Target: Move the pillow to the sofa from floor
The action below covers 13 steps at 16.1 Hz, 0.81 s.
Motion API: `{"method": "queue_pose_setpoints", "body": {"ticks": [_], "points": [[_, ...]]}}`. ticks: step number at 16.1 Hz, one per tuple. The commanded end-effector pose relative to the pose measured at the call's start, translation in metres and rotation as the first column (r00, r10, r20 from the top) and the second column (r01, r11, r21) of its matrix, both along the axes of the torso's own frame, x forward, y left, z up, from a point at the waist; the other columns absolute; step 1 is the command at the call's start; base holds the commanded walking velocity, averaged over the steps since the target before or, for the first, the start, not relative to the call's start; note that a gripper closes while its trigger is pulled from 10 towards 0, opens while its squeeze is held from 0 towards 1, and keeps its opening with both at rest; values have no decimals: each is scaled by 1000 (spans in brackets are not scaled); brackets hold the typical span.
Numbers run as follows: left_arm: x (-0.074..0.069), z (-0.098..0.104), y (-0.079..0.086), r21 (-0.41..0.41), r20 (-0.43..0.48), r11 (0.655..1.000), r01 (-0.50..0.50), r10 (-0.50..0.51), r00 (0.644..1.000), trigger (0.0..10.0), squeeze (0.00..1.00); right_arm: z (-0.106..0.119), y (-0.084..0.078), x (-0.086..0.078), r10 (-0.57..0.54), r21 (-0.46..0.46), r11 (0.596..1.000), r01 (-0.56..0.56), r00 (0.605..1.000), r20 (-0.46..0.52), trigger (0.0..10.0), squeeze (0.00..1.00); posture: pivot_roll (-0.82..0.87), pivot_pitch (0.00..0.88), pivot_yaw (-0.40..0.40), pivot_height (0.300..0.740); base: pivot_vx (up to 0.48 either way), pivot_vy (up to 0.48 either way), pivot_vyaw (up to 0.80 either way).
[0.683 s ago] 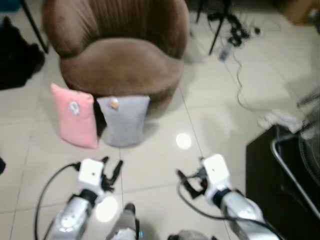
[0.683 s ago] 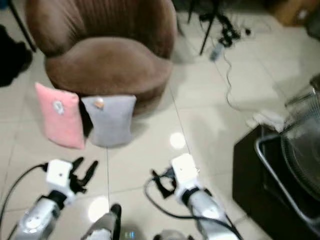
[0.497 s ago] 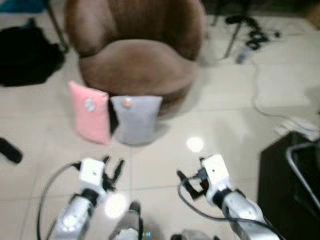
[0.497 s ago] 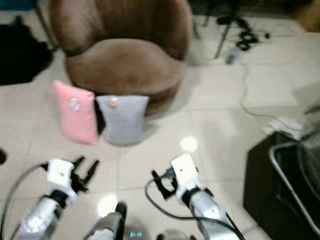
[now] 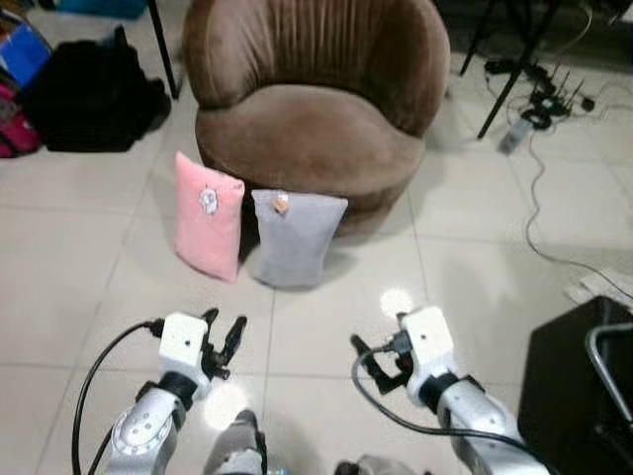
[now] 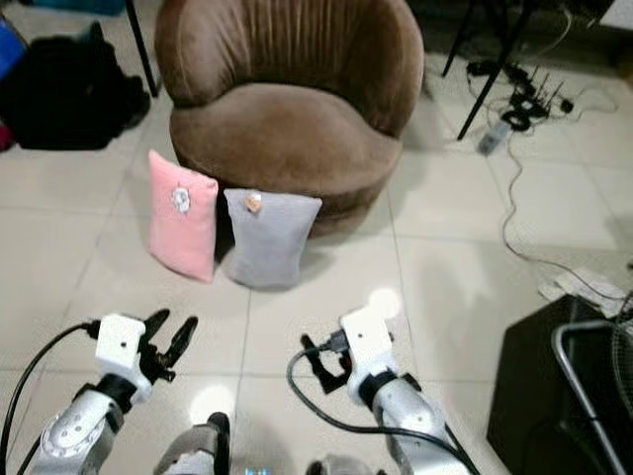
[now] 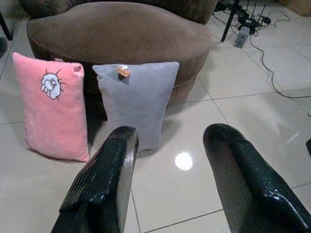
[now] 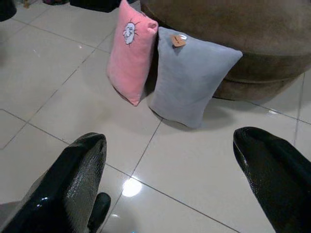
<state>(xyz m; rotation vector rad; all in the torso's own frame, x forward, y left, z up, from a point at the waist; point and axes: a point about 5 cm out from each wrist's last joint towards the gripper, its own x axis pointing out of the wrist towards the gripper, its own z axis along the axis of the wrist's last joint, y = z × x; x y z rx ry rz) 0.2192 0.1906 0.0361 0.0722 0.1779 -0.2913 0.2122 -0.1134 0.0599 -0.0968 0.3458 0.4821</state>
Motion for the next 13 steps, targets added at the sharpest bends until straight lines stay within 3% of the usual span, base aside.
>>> {"method": "queue_pose_setpoints", "body": {"ticks": [1,3,13], "points": [[-2,-1,0,21,-6,1000,13,-13,1000,10000,0,-1,-3,0,2,-21,1000,-2,1000,-1,10000,4,-26,214,-103,740,311,364,0],[-3,-1,1,35,-8,999,10,-9,1000,10000,0,-1,-3,-1,-3,-23,1000,3,1000,2,10000,12,-27,212,-103,740,354,322,0],[-6,-1,4,155,-40,988,27,-21,999,10000,0,-1,-3,-3,17,-24,1000,-16,1000,8,10000,16,-34,210,-99,740,465,0,0]]}}
